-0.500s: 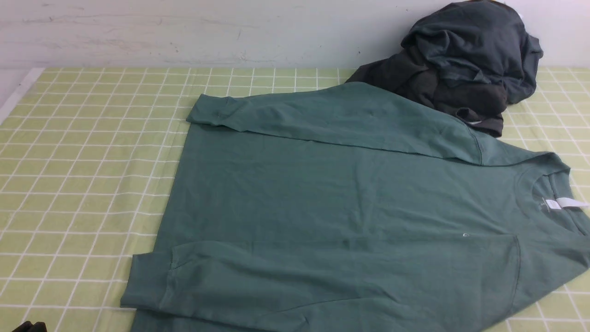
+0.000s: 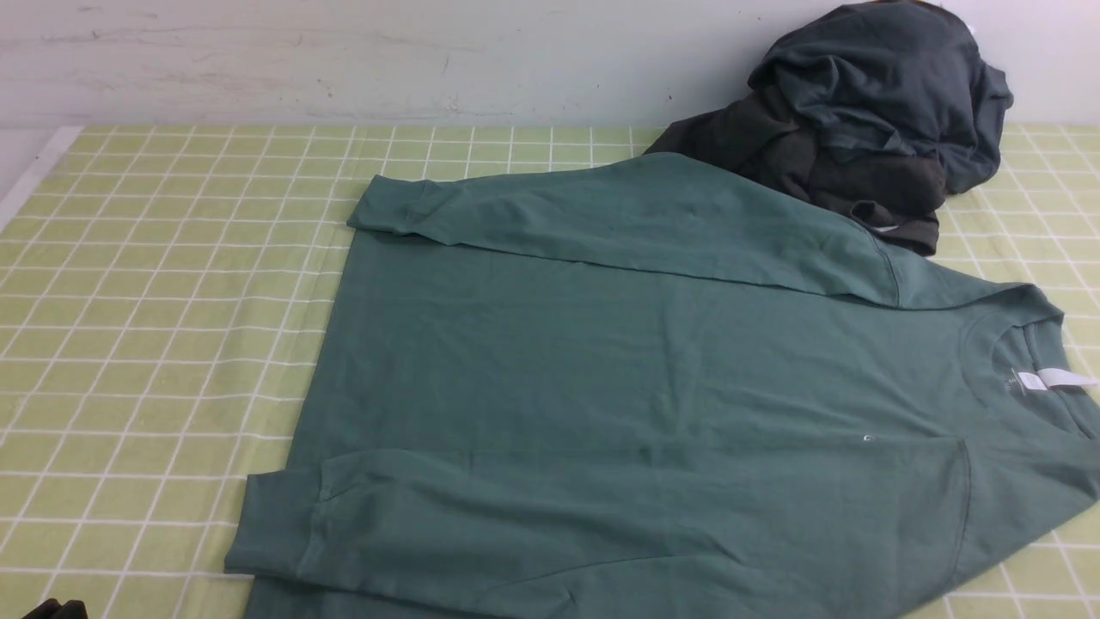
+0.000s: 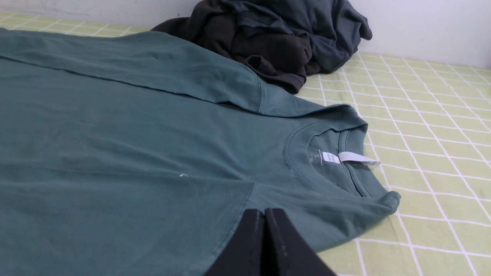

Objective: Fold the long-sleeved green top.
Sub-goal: Use the left arm to clamp the cuff closest to it, then use the left arm to drag and place the cuff at the centered position on the left edge of the fabric, then use the left arm to clamp the cuff farthest from it, then use the left arm to drag and drop the cuff onto the cuff closest to the left arm, then use both arms simultaneously to clamp the lower edge of the clothing fabric

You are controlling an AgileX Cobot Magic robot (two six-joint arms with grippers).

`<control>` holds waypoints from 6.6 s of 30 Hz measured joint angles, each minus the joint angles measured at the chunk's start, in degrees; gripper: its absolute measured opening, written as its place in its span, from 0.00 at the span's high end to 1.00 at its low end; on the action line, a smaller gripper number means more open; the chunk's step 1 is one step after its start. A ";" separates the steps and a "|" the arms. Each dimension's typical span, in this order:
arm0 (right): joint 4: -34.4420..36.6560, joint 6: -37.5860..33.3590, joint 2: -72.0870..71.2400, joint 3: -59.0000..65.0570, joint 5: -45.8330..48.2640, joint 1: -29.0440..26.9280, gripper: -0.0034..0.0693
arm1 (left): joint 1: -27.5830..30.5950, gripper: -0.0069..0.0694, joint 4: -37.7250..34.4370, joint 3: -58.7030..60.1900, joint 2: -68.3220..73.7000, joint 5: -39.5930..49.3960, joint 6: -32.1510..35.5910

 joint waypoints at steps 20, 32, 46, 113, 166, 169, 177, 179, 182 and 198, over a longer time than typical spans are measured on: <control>-0.06 0.00 0.00 0.00 0.00 0.00 0.97 | 0.00 0.84 0.10 0.00 0.00 0.00 0.00; 6.01 0.03 0.00 0.34 -15.81 0.00 0.97 | 0.00 0.84 2.81 0.44 0.00 -15.30 0.00; 13.01 15.84 0.00 -2.39 -49.69 0.00 0.97 | 0.00 0.85 4.32 -8.35 0.79 -45.38 -10.64; 2.40 -5.64 56.55 -31.87 10.71 18.44 0.97 | -2.53 0.79 -4.70 -84.96 112.76 8.86 4.73; 3.17 -5.64 56.60 -31.87 10.89 18.44 0.97 | -9.49 0.81 8.46 -89.76 111.38 48.44 -4.10; 3.66 -5.64 56.60 -31.87 12.19 18.44 0.97 | -10.83 0.72 8.69 -87.32 109.57 48.63 -3.10; 5.07 -5.93 55.50 -31.87 15.51 18.44 0.97 | -19.59 0.47 7.52 -66.47 95.37 48.61 0.94; 6.22 -6.63 55.14 -31.87 15.55 18.44 0.97 | -22.22 0.43 7.56 -59.49 92.20 47.03 4.79; 8.47 -8.70 54.95 -31.87 15.57 18.44 0.97 | -25.11 0.41 8.46 -51.10 89.26 40.35 10.65; 25.45 -30.08 54.52 -31.87 18.33 18.44 0.97 | -27.31 0.78 12.40 -40.09 90.33 20.61 22.38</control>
